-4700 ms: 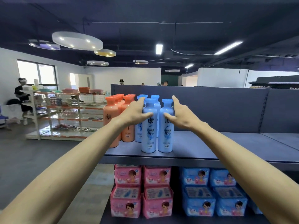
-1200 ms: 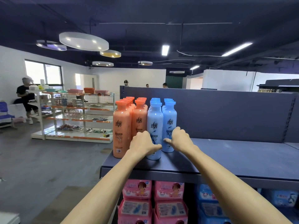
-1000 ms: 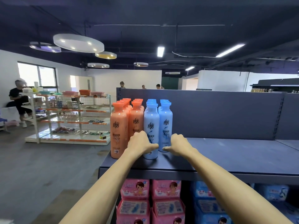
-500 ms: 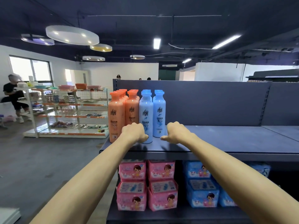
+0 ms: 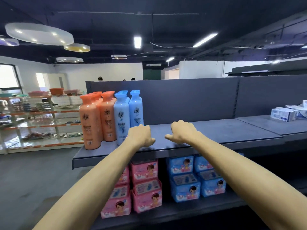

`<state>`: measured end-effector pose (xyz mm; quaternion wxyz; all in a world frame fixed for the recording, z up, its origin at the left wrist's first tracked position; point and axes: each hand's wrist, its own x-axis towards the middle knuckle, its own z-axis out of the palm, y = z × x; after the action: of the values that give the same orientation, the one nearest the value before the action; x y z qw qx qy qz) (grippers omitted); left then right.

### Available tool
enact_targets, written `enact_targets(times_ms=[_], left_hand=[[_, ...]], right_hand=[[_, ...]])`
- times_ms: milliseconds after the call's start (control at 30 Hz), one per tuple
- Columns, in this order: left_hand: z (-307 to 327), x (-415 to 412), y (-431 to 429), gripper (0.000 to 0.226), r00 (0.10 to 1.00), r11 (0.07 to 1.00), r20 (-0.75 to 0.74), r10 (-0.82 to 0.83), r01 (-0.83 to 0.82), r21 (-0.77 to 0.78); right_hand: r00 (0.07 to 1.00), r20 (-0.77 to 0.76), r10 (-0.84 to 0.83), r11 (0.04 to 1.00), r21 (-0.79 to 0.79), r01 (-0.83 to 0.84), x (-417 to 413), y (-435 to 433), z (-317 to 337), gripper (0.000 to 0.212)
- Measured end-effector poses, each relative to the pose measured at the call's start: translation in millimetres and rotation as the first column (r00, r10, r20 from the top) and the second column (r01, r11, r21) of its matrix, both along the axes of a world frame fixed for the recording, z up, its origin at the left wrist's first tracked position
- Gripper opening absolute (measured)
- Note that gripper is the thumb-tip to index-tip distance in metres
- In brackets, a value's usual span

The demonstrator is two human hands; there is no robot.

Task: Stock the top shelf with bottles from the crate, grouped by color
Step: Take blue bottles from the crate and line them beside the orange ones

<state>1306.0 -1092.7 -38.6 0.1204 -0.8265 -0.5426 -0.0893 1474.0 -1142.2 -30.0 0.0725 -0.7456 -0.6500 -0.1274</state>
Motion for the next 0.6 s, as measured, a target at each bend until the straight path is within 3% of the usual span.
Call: enact_targets(times_ms=[367, 600], left_hand=[[-14, 135, -41, 0.034, 0.950, 0.950, 0.011, -0.311, 0.311, -0.014], [-66, 206, -73, 0.030, 0.875, 0.868, 0.010, -0.483, 0.481, -0.124]], right_hand=[[0.980, -0.004, -0.200, 0.980, 0.004, 0.200, 123, -58, -11, 0.040], [0.965, -0.008, -0.263, 0.963, 0.060, 0.263, 193, -97, -47, 0.035]])
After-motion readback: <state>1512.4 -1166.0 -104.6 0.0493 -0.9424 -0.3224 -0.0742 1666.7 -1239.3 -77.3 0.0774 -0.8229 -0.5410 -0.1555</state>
